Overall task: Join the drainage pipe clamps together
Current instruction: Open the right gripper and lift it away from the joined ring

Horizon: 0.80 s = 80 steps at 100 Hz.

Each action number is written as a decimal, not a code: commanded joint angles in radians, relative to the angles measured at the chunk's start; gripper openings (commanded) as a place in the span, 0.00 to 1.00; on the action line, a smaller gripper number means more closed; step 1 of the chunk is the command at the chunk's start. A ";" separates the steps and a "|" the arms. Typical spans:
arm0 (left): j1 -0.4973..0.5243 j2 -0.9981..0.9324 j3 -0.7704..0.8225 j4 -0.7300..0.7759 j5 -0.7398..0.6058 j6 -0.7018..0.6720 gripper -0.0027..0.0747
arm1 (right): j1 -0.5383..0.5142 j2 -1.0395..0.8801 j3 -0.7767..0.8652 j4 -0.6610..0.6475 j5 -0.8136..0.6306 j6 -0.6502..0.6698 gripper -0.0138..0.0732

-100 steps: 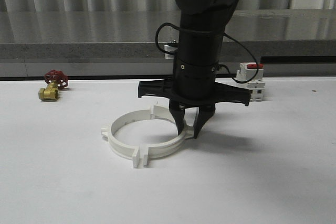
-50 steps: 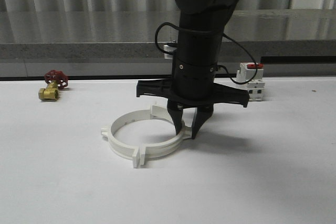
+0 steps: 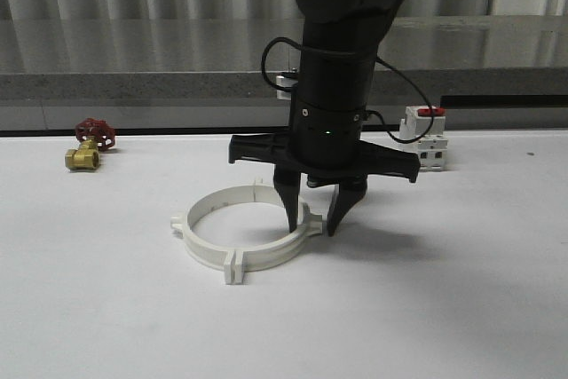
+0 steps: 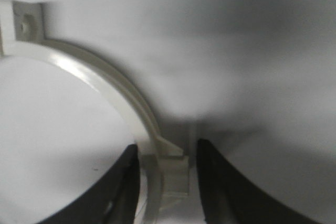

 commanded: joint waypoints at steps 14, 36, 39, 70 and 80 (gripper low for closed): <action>0.002 0.002 -0.030 0.000 -0.068 -0.011 0.01 | 0.003 -0.056 -0.030 -0.005 -0.018 -0.005 0.64; 0.002 0.002 -0.030 0.000 -0.068 -0.011 0.01 | 0.002 -0.087 -0.030 -0.005 -0.025 -0.125 0.64; 0.002 0.002 -0.030 0.000 -0.068 -0.011 0.01 | 0.002 -0.095 -0.030 -0.005 -0.030 -0.156 0.64; 0.002 0.002 -0.030 0.000 -0.068 -0.011 0.01 | -0.056 -0.241 -0.029 -0.005 -0.050 -0.372 0.64; 0.002 0.002 -0.030 0.000 -0.068 -0.011 0.01 | -0.110 -0.307 -0.026 -0.005 -0.025 -0.465 0.64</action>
